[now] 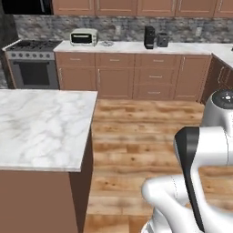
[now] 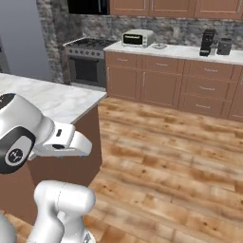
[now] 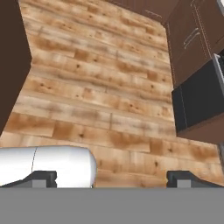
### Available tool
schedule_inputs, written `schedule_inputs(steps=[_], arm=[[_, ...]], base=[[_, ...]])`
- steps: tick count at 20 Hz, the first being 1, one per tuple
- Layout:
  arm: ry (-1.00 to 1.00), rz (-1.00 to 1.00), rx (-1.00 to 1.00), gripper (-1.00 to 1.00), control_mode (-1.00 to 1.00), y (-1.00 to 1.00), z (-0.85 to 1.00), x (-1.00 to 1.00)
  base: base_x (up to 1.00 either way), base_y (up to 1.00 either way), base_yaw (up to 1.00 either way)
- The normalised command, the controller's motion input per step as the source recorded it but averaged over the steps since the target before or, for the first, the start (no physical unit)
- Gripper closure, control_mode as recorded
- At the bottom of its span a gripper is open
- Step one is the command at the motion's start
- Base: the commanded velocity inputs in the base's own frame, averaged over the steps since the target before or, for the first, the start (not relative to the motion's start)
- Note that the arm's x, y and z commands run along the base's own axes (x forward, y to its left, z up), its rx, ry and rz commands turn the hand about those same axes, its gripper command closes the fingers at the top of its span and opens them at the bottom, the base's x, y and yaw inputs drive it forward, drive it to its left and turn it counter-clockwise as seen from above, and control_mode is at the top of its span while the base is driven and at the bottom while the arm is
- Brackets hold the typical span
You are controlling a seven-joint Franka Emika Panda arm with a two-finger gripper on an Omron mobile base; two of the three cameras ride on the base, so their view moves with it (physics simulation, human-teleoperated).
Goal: Place the cold items (broccoli and squash) from the fridge in one tupperware on the dining counter. Place the warm items (hot dog and kebab skewer) in the stove area in another tupperware.
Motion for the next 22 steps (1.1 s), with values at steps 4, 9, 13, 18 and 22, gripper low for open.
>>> schedule_inputs(steps=[4, 9, 13, 18, 22], arm=[[0.00, 0.00, 0.00, -1.00, 1.00, 0.00, 0.00, 0.00], [0.00, 0.00, 0.00, -1.00, 1.00, 0.00, 0.00, 0.00], [0.00, 0.00, 0.00, -1.00, 1.00, 0.00, 0.00, 0.00], [0.00, 0.00, 0.00, -1.00, 1.00, 0.00, 0.00, 0.00], [0.00, 0.00, 0.00, -1.00, 1.00, 0.00, 0.00, 0.00]], base=[[1.00, -0.51, 0.00], [1.00, -0.49, 0.00], [1.00, -0.46, 0.00], [1.00, -0.39, 0.00], [1.00, -0.31, 0.00]])
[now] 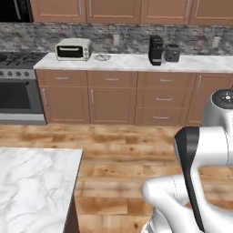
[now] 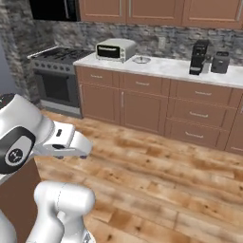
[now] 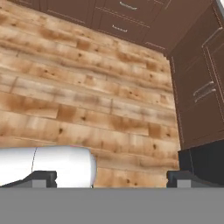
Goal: Place the cold items (broccoli and squash) from the fridge in one tupperware on the dining counter. Place the warm items (hot dog and kebab skewer) in the stove area in another tupperware.
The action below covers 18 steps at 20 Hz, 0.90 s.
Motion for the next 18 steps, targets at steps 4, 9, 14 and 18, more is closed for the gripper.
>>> schedule_inputs(steps=[4, 9, 14, 18], arm=[[0.00, 0.00, 0.00, -1.00, 1.00, 0.00, 0.00, 0.00], [0.00, 0.00, 0.00, -1.00, 1.00, 0.00, 0.00, 0.00], [0.00, 0.00, 0.00, -1.00, 1.00, 0.00, 0.00, 0.00], [0.00, 0.00, 0.00, -1.00, 1.00, 0.00, 0.00, 0.00]], base=[[1.00, -0.19, 0.00], [1.00, -0.04, 0.00], [1.00, 0.00, -0.02], [1.00, 0.07, -0.11]])
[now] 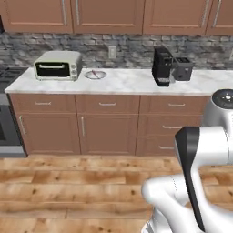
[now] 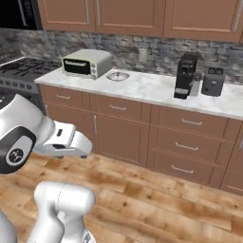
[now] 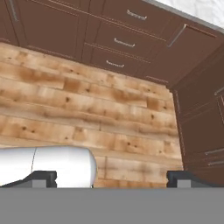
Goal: Place the cold items (broccoli and squash) from the fridge in one tupperware on the dining counter. Place the warm items (hot dog and kebab skewer) in the stove area in another tupperware.
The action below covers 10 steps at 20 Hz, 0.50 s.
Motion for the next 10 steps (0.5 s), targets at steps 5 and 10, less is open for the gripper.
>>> schedule_inputs(steps=[5, 10], arm=[[0.00, 0.00, 0.00, -1.00, 1.00, 0.00, 0.00, 0.00], [0.00, 0.00, 0.00, -1.00, 1.00, 0.00, 0.00, 0.00]], base=[[1.00, 0.23, -0.15], [1.00, 0.57, -0.06]])
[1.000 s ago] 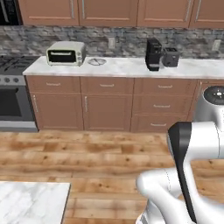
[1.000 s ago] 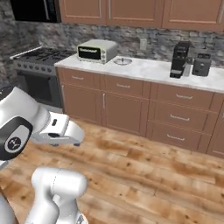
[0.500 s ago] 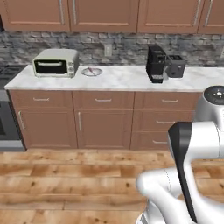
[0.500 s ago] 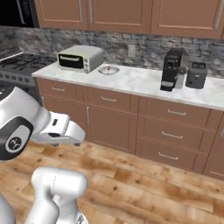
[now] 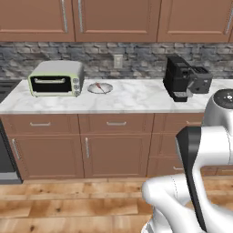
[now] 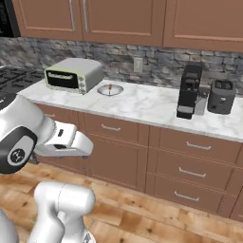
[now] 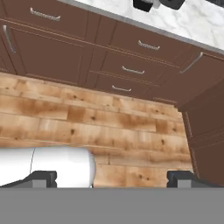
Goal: Place the cold items (broccoli and squash) from the fridge in one tupperware on the dining counter. Place the warm items (hot dog and kebab skewer) in the stove area in another tupperware.
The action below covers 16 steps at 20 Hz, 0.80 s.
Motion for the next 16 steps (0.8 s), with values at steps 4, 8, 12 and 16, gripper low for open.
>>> schedule_inputs(steps=[4, 8, 12, 16], arm=[[0.00, 0.00, 0.00, -1.00, 1.00, 0.00, 0.00, 0.00], [0.00, 0.00, 0.00, -1.00, 1.00, 0.00, 0.00, 0.00], [0.00, 0.00, 0.00, -1.00, 1.00, 0.00, 0.00, 0.00], [0.00, 0.00, 0.00, -1.00, 1.00, 0.00, 0.00, 0.00]], base=[[1.00, 0.71, 0.00], [1.00, 0.16, 0.02], [0.99, 0.01, 0.02], [0.69, 0.20, 0.06]])
